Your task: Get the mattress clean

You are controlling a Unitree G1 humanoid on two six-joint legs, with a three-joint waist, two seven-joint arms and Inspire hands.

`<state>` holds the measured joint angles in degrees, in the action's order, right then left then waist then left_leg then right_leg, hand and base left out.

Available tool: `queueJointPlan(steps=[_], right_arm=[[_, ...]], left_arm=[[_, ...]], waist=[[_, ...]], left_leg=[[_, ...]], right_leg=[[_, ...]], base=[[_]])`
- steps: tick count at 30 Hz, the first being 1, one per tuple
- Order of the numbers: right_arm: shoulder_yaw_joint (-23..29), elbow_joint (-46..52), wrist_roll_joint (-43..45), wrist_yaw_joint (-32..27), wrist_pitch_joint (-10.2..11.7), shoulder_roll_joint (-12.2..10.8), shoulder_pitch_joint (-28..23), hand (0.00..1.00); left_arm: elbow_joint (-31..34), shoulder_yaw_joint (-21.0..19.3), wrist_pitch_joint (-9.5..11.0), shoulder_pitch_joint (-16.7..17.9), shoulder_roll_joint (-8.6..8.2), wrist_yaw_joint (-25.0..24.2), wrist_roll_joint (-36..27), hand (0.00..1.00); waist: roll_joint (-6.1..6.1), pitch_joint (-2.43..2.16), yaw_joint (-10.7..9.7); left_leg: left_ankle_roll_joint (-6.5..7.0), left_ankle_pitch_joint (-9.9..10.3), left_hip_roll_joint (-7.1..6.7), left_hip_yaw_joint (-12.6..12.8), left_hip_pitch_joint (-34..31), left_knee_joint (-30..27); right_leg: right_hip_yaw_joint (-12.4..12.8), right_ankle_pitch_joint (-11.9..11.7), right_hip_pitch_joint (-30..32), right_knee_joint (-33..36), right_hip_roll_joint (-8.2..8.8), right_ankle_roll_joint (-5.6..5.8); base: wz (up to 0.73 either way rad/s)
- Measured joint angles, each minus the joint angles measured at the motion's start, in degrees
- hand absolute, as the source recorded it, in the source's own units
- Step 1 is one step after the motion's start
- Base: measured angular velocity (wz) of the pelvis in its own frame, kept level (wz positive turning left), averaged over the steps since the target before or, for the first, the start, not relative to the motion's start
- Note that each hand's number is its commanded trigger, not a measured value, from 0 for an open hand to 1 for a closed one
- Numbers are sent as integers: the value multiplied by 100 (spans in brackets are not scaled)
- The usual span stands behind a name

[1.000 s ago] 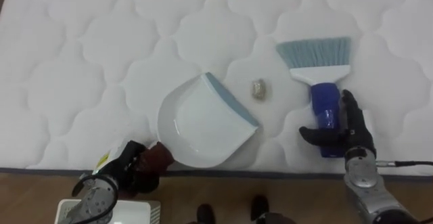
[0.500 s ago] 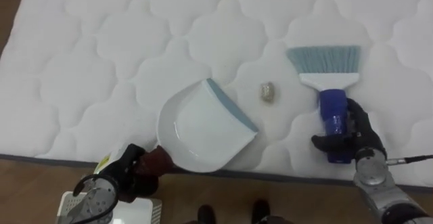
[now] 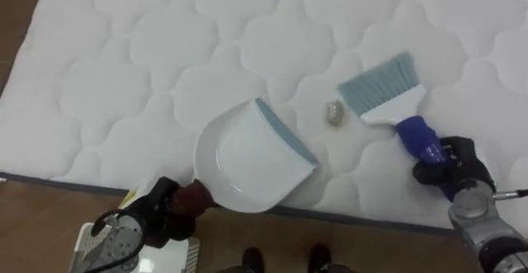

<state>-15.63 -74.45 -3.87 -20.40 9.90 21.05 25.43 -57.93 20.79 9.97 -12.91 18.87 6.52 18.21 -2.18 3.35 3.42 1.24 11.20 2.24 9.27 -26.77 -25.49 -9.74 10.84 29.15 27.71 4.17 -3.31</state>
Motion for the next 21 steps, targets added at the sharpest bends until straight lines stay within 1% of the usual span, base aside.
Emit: queueJointPlan(steps=[4,7,9,12,16,19,21], right_arm=[[0,-65,-27,27,-4,0,2,100],[-4,-74,-47,54,-18,0,-5,100],[-2,-67,-97,49,-72,0,-8,100],[2,-74,-81,48,-117,4,-7,100],[64,-91,4,46,-121,11,11,100],[65,-149,159,45,-126,100,27,100],[62,-152,357,42,-151,263,24,100]], left_arm=[[1,16,-5,-5,0,5,3,100],[0,19,-83,-7,-1,9,0,100],[3,23,-139,-8,0,9,3,100],[4,23,-177,-9,11,10,10,100],[12,23,-233,-22,12,14,35,100],[11,23,-263,-69,22,30,156,100],[85,20,-300,-82,58,70,366,100]], waist=[[6,-2,-2],[10,-4,-4],[13,-5,-7],[27,-13,-14],[46,-11,-18],[54,-12,-9],[83,-13,-12]], left_leg=[[2,-1,-7,-4,6,4],[2,-1,-7,-13,6,4],[2,-1,-4,-20,3,2],[2,-1,-6,-23,0,0],[3,-2,-31,-25,4,-5],[12,-7,-75,-51,4,-6],[20,-11,-88,-56,-5,-19]], right_leg=[[-4,3,-3,5,13,11],[-18,3,-4,6,13,11],[-25,3,-6,6,13,10],[-26,4,-6,6,16,10],[-23,4,-2,22,27,11],[-26,7,-1,36,44,16],[-4,35,29,115,88,47]], base=[[0],[0],[0],[0],[0],[1],[2]])
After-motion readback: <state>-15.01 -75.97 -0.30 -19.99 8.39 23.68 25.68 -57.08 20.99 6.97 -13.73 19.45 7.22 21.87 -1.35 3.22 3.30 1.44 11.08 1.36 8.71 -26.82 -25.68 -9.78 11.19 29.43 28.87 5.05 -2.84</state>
